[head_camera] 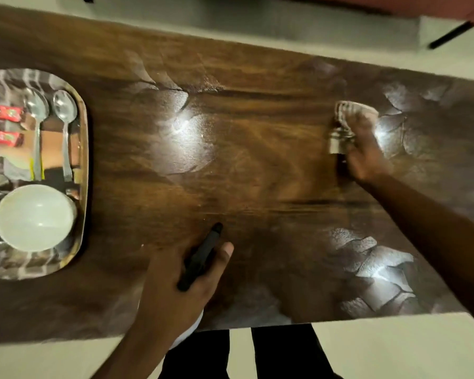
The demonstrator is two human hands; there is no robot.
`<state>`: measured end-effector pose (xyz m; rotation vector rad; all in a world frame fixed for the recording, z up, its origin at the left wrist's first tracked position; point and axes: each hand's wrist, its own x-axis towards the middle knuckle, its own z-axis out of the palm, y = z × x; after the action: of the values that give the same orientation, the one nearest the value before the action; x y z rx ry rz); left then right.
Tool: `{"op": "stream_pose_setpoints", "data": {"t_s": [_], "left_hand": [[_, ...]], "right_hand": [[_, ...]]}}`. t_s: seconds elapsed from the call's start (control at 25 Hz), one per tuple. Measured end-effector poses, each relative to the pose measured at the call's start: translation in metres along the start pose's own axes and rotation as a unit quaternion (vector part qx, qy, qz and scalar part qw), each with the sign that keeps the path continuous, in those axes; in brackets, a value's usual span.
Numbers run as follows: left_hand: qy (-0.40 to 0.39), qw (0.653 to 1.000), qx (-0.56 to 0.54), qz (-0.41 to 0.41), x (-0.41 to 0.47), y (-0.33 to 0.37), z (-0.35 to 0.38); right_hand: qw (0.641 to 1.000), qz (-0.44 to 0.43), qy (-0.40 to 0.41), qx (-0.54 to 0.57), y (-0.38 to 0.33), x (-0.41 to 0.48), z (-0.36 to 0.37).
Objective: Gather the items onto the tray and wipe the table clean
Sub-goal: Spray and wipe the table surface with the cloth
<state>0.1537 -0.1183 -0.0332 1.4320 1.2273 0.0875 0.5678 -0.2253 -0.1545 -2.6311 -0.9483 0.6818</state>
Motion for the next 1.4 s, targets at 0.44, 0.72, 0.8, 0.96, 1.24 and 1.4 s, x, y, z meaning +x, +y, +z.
{"op": "stream_pose_setpoints", "data": {"t_s": [0.44,0.72,0.8,0.96,1.24,1.4], "left_hand": [[-0.083,0.995,0.012,-0.055,-0.075,-0.042,0.004],[-0.06,0.998,-0.004,-0.016,-0.124,-0.046,0.021],[-0.061,0.998,0.01,0.002,-0.134,-0.05,0.028],[-0.052,0.998,0.013,0.02,-0.153,-0.065,0.035],[-0.074,0.997,-0.015,0.016,-0.188,-0.102,0.036],[-0.087,0.996,-0.026,-0.007,-0.208,-0.104,0.044]], "right_hand": [[0.977,-0.189,-0.061,-0.08,-0.16,-0.174,0.134],[0.968,-0.216,-0.04,-0.124,-0.048,-0.231,0.118],[0.994,-0.07,0.032,-0.076,0.01,-0.228,0.088],[0.98,0.169,0.101,0.016,0.047,-0.239,0.072],[0.996,-0.052,-0.069,-0.034,-0.101,-0.353,0.175],[0.954,-0.231,-0.169,-0.09,-0.115,-0.39,0.195]]}}
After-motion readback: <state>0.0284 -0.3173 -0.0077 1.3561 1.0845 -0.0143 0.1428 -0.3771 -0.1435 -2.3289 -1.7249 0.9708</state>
